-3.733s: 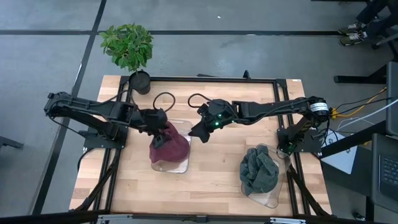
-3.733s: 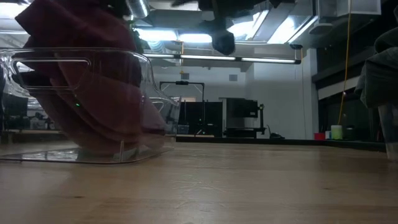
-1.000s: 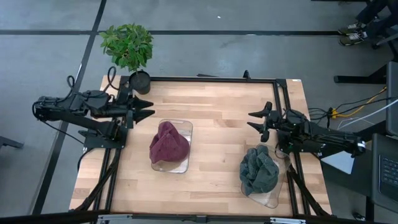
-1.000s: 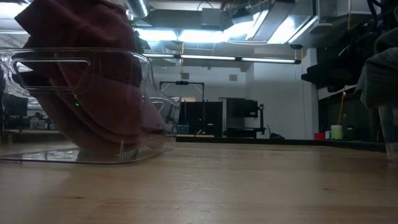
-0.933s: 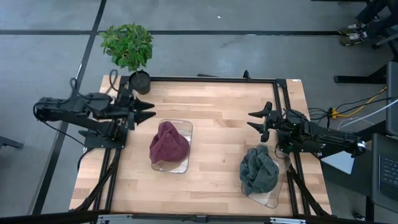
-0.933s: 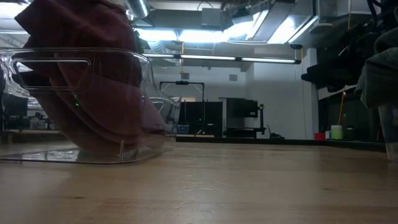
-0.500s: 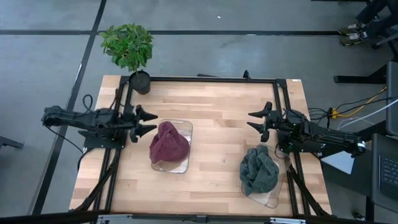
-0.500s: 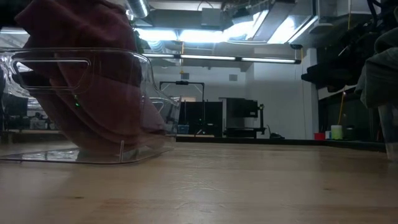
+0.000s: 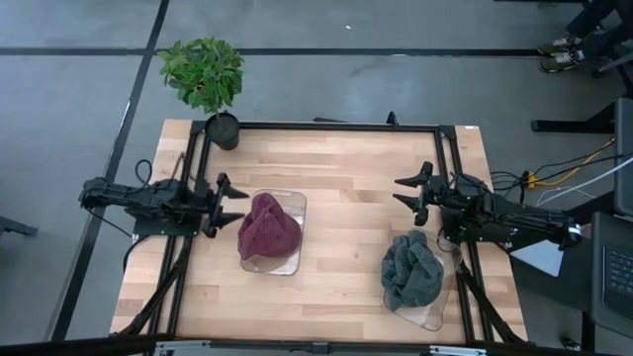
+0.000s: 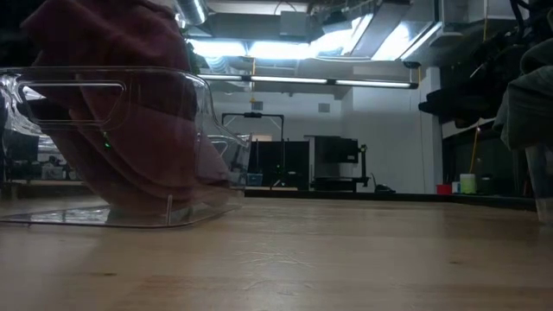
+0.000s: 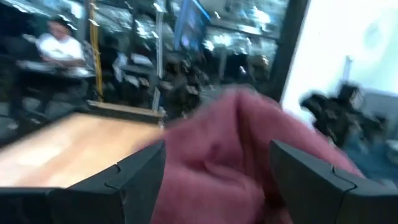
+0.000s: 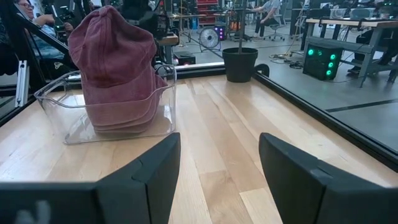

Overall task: Pick & Place hat
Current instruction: Return to Home Position

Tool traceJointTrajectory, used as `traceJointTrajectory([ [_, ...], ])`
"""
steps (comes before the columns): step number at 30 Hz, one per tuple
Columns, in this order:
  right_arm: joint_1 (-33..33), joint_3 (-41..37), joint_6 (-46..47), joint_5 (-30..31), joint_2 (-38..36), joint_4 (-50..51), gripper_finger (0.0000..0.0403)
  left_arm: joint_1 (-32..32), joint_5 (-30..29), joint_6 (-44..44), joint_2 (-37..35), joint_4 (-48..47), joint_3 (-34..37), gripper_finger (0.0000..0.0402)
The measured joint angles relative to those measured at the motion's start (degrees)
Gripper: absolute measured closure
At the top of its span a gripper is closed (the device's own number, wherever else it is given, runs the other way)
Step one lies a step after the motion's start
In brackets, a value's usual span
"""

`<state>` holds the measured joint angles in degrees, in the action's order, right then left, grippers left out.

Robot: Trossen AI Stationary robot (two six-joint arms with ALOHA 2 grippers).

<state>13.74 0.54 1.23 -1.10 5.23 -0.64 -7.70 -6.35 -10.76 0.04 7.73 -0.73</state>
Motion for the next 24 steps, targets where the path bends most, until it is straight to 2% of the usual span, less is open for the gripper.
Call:
traceJointTrajectory([
  [4, 0.0, 0.0, 0.0, 0.0, 0.0, 0.0, 0.0188, 0.1, 5.3, 0.5, 0.0, -7.4, 0.2, 0.0123],
  [8, 0.0, 0.0, 0.0, 0.0, 0.0, 0.0, 0.0188, 0.0, 9.0, 6.4, 0.0, -6.6, 0.2, 0.0123],
  [15, 0.0, 0.0, 0.0, 0.0, 0.0, 0.0, 0.0188, 0.1, 5.9, 5.6, 0.3, -7.2, 0.2, 0.0123],
  [24, 0.0, 0.0, 0.0, 0.0, 0.0, 0.0, 0.0188, 0.0, 5.9, 5.6, 0.3, -7.2, 0.2, 0.0123],
])
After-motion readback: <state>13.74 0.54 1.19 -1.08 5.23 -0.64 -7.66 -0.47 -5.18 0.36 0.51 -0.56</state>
